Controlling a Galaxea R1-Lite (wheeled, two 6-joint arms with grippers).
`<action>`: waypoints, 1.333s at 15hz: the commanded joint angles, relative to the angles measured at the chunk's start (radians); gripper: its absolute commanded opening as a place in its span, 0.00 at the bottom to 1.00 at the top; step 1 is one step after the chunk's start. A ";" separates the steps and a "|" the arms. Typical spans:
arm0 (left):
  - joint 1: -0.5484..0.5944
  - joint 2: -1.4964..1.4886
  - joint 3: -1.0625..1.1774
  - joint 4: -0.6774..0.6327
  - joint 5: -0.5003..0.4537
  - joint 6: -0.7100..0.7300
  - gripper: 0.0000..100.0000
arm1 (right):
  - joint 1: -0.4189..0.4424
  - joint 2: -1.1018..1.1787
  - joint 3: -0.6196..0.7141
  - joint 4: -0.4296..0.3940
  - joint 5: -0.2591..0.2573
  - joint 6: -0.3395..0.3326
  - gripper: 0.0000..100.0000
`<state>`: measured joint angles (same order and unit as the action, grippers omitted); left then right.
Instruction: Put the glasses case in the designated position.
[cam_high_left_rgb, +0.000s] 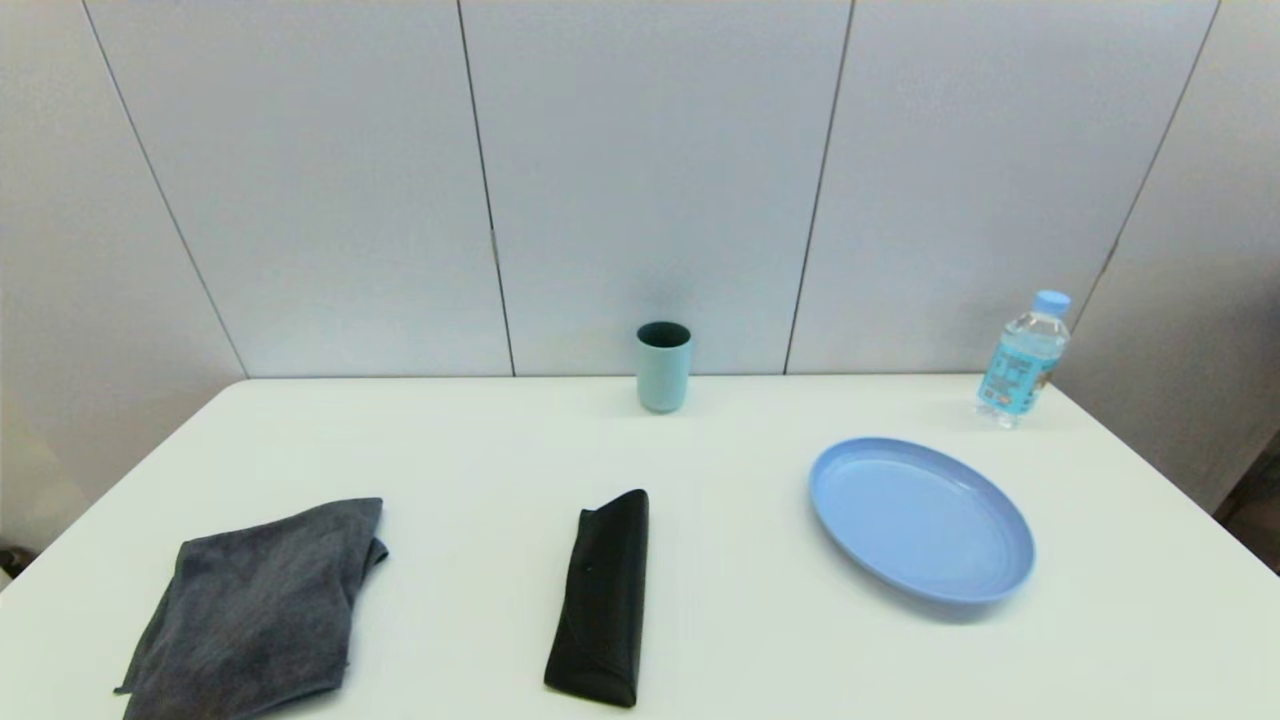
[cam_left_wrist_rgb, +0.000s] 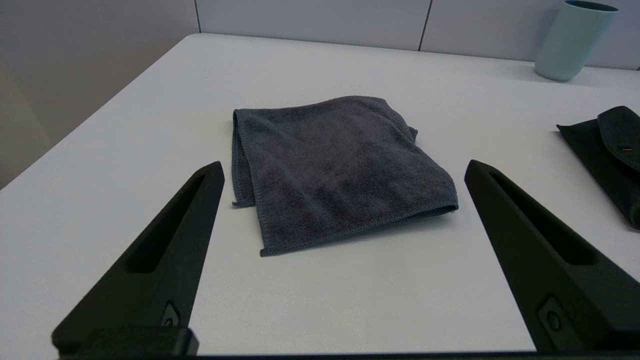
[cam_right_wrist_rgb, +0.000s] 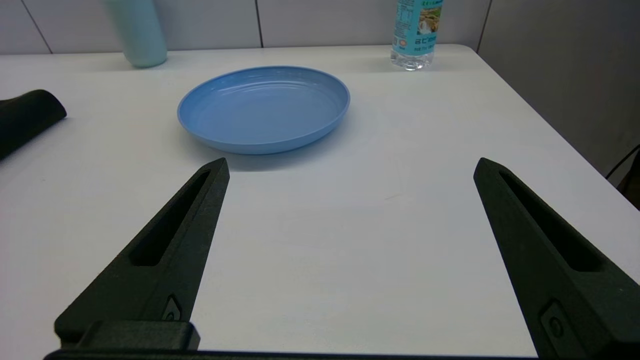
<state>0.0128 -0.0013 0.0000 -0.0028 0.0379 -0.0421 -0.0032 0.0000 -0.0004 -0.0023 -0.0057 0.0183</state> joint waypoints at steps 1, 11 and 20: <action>0.000 0.001 0.000 0.001 0.000 -0.001 1.00 | -0.001 0.015 -0.003 -0.005 0.000 -0.017 1.00; 0.000 0.001 0.000 -0.002 0.000 -0.001 1.00 | 0.094 0.979 -1.026 0.505 0.000 -0.132 1.00; 0.000 0.001 0.000 -0.002 0.000 -0.001 1.00 | 0.558 1.543 -1.655 0.895 -0.099 0.226 1.00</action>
<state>0.0128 -0.0013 0.0000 -0.0019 0.0379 -0.0423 0.4426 1.3372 -1.5215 0.7394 -0.0447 0.0691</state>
